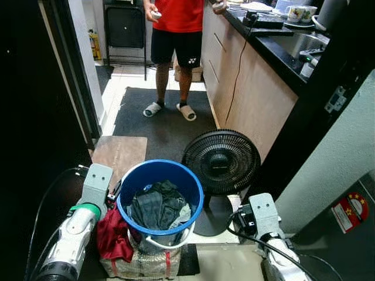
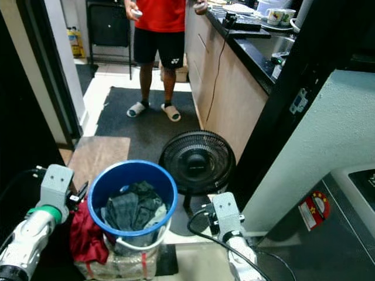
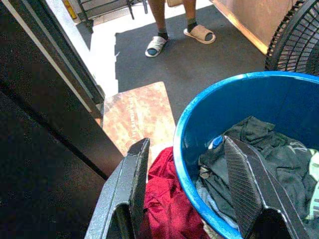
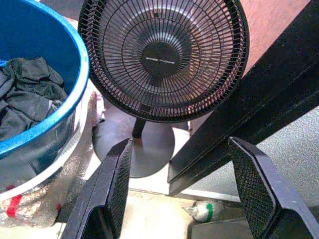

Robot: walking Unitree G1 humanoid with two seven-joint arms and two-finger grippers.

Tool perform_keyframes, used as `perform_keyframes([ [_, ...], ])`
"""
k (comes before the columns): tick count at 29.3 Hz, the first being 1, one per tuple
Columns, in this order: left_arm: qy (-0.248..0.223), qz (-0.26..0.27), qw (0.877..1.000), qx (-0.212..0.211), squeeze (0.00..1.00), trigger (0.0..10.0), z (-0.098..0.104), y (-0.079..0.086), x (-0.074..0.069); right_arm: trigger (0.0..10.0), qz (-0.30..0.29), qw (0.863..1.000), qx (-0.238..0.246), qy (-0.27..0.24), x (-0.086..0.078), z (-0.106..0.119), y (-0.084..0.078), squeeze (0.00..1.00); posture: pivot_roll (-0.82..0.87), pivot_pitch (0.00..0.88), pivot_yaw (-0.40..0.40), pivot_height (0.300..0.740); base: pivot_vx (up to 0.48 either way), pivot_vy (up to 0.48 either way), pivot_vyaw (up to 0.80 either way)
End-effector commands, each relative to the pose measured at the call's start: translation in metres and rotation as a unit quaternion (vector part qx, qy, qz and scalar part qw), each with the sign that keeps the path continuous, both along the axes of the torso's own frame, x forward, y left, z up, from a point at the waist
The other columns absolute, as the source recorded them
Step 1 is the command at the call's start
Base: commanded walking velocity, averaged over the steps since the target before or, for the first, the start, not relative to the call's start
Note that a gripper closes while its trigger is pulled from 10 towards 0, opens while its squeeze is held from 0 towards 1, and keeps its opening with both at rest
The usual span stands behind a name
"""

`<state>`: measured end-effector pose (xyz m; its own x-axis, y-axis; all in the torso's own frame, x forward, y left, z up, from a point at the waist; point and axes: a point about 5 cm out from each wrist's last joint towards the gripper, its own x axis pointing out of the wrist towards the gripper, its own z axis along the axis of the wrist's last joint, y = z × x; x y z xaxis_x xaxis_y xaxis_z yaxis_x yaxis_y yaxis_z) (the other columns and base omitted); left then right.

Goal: Clothes washing

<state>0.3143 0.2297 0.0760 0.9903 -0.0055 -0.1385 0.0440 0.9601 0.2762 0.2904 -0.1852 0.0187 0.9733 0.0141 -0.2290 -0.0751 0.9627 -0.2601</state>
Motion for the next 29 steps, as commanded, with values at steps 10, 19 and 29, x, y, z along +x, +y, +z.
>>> perform_keyframes([
  [10,0.009,-0.013,1.0,0.02,0.0,10.0,-0.006,-0.002,-0.007,10.0,-0.004,1.0,0.015,-0.003,-0.001,0.0,0.004,0.0,0.02,0.007,0.004,0.74,0.0,0.0,0.0],
  [19,-0.01,0.002,0.999,0.051,0.0,10.0,0.004,0.016,-0.006,10.0,-0.007,1.0,0.017,-0.006,-0.001,0.001,0.005,0.0,0.02,0.011,0.005,0.74,0.0,0.0,0.0],
  [29,-0.032,0.084,0.992,0.091,0.0,10.0,0.026,0.058,0.002,10.0,-0.003,1.0,0.017,-0.004,-0.002,0.0,0.006,0.0,0.02,0.009,-0.001,0.74,0.0,0.0,0.0],
])
